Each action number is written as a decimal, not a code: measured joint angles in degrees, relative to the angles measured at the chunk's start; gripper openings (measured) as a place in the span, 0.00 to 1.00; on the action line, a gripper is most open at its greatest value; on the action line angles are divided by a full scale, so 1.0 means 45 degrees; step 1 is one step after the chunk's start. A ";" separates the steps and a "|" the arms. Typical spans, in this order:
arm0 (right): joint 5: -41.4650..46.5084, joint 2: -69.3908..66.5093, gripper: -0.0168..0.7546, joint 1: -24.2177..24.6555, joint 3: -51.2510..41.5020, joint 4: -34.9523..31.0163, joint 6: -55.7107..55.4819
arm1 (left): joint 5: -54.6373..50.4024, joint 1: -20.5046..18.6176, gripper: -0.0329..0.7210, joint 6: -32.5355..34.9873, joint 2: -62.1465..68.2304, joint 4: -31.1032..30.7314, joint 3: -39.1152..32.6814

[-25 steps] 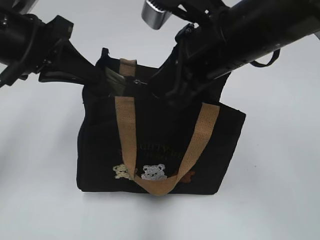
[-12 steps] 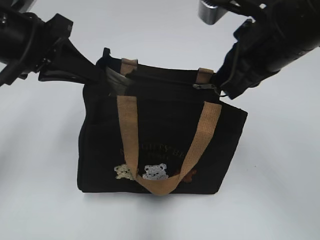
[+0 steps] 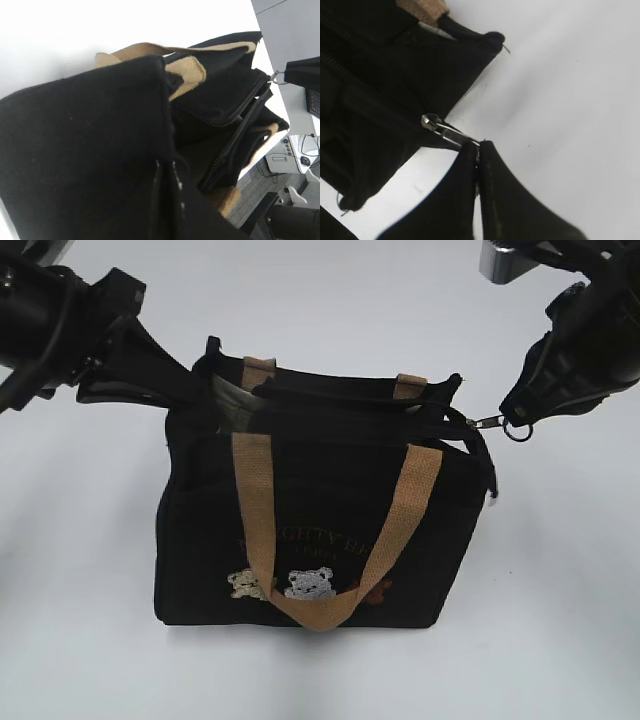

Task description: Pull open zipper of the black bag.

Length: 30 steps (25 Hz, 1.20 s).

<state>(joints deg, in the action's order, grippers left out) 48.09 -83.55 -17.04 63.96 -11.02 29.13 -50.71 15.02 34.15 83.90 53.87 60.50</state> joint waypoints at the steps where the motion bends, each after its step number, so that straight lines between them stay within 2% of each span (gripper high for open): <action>1: 0.0033 0.0000 0.02 0.0007 0.0000 0.0000 -0.0048 | 0.0000 0.0000 0.04 0.0000 0.0000 0.0000 0.0000; 8: 0.0433 0.0000 0.02 0.0139 0.0000 0.0013 -0.0759 | -0.0032 0.0000 0.04 0.0000 0.0000 -0.0009 0.0000; 10: 0.0585 0.0000 0.06 0.0139 0.0000 0.0000 -0.1183 | -0.0149 0.0000 0.06 0.0000 -0.0010 0.0062 0.0000; 12: 0.0860 0.0000 0.17 0.0139 0.0000 0.0000 -0.1528 | -0.0265 0.0000 0.16 0.0000 -0.0097 0.0181 0.0025; 15: 0.1737 0.0000 0.47 0.0139 0.0000 0.0010 -0.2208 | -0.0561 0.0000 0.38 0.0000 -0.0453 0.0006 0.0025; 17: 0.2455 0.0000 0.63 0.0139 0.0000 0.0010 -0.2633 | -0.0766 0.0000 0.50 0.0000 -0.0916 -0.0495 0.0025; 18: 0.2854 0.0015 0.68 0.0139 0.0000 0.0010 -0.2730 | -0.0943 0.0000 0.54 0.0000 -0.1228 -0.0898 0.0025; 21: 0.3469 0.0426 0.74 0.0150 -0.0499 0.0010 -0.2899 | -0.1535 0.0000 0.58 -0.0794 -0.2345 -0.2564 0.0025; 26: 0.3586 0.2209 0.76 0.0161 -0.2351 0.0010 -0.3399 | -0.2634 0.0000 0.59 -0.3978 -0.4819 -0.7074 -0.0316; 30: 0.3492 0.4048 0.76 0.0161 -0.4024 0.0010 -0.4069 | -0.2955 0.0000 0.59 -0.5459 -0.7365 -0.9203 -0.1975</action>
<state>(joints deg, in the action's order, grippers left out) 63.81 -65.33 -16.31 45.85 -10.97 10.82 -64.01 15.02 9.58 50.75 12.45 51.61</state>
